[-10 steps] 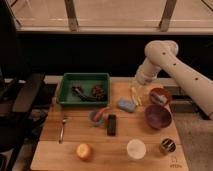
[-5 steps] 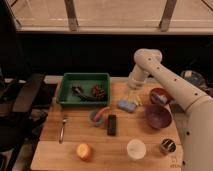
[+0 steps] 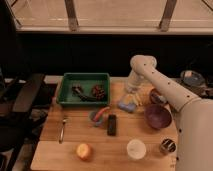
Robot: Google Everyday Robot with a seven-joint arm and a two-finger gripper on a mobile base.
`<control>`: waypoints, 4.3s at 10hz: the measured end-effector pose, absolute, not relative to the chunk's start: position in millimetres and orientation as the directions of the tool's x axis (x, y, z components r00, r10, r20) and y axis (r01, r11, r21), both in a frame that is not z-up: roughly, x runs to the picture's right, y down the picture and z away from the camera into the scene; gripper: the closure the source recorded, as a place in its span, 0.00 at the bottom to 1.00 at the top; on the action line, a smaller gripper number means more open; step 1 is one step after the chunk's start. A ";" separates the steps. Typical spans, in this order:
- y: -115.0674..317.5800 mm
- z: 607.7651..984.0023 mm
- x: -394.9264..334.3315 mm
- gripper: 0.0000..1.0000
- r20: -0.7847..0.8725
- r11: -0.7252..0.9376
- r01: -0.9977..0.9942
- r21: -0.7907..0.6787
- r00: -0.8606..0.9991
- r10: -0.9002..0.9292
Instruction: Place sponge in purple bowl
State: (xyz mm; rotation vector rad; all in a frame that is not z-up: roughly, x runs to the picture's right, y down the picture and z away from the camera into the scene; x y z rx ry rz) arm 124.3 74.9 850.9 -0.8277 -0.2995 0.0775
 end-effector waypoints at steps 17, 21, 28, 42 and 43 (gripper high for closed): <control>109.3 910.1 139.4 0.28 0.191 0.627 -0.063 -0.776 0.925 0.329; 124.7 913.9 138.4 0.68 0.199 0.610 -0.063 -0.790 0.914 0.352; 97.2 883.2 138.0 1.00 0.240 0.690 -0.065 -0.721 0.911 0.337; 43.0 789.6 241.3 0.77 0.106 0.726 -0.234 -0.646 0.915 0.390; 60.8 797.9 254.1 0.66 0.075 0.698 -0.272 -0.663 0.903 0.423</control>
